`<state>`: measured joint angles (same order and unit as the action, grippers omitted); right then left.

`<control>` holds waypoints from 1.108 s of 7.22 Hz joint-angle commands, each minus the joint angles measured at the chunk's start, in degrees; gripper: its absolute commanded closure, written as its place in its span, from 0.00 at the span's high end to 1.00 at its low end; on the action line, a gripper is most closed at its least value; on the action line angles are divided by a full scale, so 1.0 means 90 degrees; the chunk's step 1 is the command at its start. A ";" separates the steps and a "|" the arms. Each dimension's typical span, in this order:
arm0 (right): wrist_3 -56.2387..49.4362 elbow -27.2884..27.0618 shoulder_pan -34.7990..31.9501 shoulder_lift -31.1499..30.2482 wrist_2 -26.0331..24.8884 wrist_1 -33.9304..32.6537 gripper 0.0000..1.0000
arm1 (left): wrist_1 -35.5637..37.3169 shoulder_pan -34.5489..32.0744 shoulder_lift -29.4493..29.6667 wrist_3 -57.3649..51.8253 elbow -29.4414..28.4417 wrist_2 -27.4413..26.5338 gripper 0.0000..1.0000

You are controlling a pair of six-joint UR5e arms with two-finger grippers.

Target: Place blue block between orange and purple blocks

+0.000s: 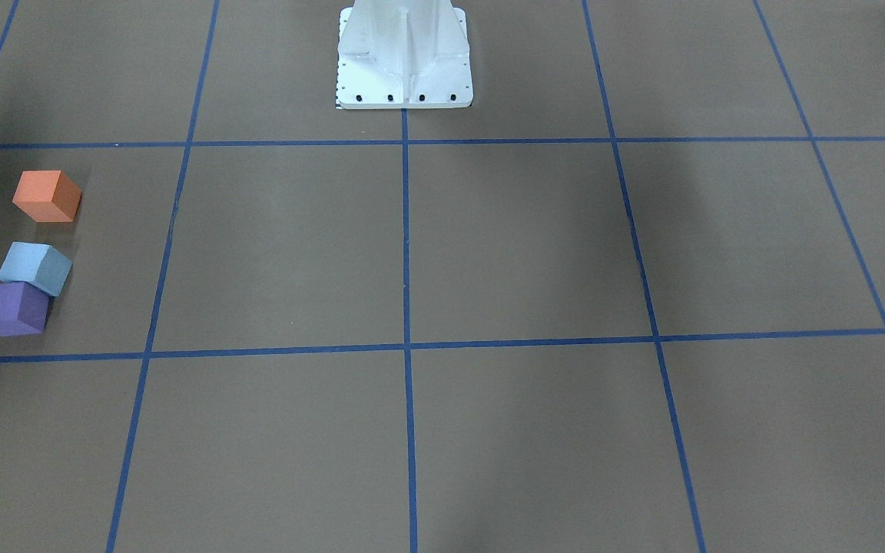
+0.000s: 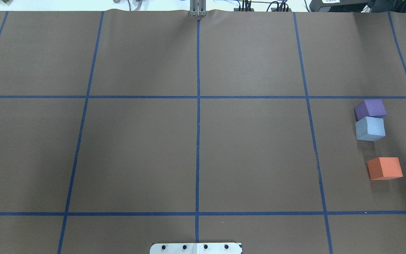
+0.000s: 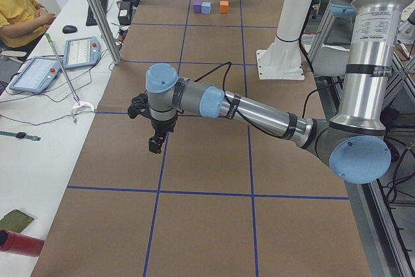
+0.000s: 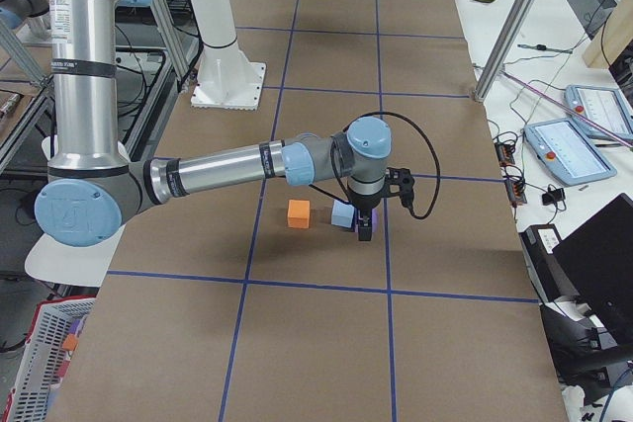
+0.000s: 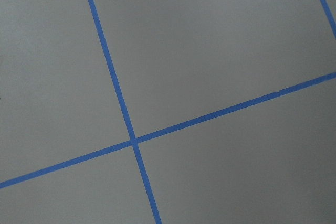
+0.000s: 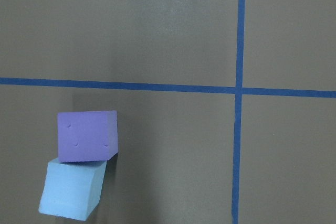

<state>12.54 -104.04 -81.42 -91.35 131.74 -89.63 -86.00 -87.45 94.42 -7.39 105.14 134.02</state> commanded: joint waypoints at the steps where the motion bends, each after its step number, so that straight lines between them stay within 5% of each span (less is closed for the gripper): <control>1: 0.0032 0.0037 0.0004 0.0023 0.0001 -0.0002 1.00 | 0.0005 -0.0010 -0.0071 0.0000 0.0310 -0.0028 1.00; 8: 0.0042 0.0017 0.0004 0.0033 0.0070 0.0008 1.00 | -0.0014 0.0010 -0.0246 0.0000 0.0427 0.0031 1.00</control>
<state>12.90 -104.14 -81.39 -91.07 132.34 -89.56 -86.03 -87.47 92.48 -7.45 108.51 134.09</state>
